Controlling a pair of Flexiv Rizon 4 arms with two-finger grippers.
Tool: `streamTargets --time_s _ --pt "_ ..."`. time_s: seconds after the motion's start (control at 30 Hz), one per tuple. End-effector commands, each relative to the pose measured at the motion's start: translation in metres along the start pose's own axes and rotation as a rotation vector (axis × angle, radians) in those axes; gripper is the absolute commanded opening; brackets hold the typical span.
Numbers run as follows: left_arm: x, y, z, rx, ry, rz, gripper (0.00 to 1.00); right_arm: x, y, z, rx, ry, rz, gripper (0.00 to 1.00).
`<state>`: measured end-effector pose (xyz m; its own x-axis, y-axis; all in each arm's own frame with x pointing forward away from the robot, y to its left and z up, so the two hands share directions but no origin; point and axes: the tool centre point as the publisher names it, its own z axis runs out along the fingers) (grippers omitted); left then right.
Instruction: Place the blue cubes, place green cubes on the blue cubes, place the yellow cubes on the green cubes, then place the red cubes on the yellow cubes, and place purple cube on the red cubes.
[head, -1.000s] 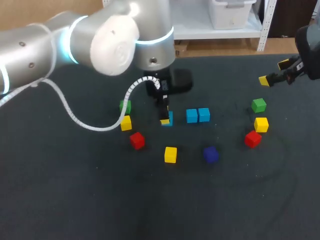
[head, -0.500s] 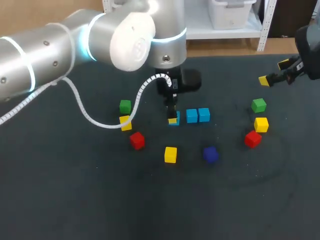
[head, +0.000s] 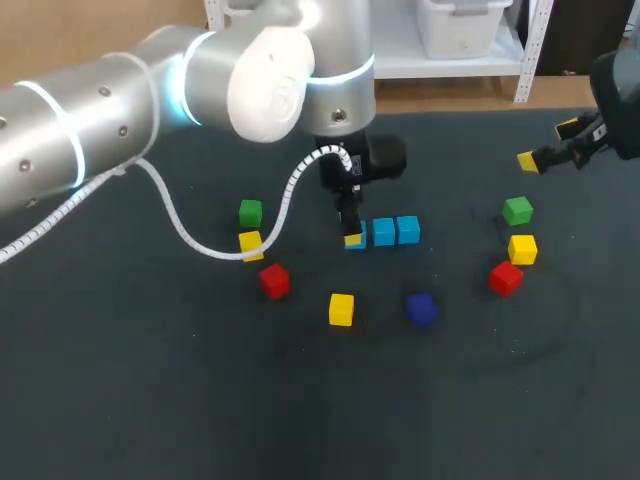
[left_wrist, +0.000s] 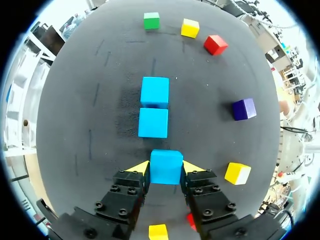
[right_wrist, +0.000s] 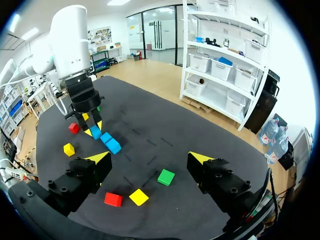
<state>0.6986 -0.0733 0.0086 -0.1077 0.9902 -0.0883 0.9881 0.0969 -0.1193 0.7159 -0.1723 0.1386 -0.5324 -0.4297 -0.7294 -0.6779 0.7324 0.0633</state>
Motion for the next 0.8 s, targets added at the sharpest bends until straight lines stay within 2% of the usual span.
streamTargets --time_s 0.03,0.8 --pt "-0.0023 0.0025 0.0028 0.004 0.000 -0.002 0.00 -0.0002 0.0009 -0.0001 0.004 0.002 0.001 1.00" --pt "-0.0094 0.0082 0.0108 0.000 -0.011 -0.030 0.00 -0.0002 0.0009 -0.0001 0.004 0.002 0.001 1.00"
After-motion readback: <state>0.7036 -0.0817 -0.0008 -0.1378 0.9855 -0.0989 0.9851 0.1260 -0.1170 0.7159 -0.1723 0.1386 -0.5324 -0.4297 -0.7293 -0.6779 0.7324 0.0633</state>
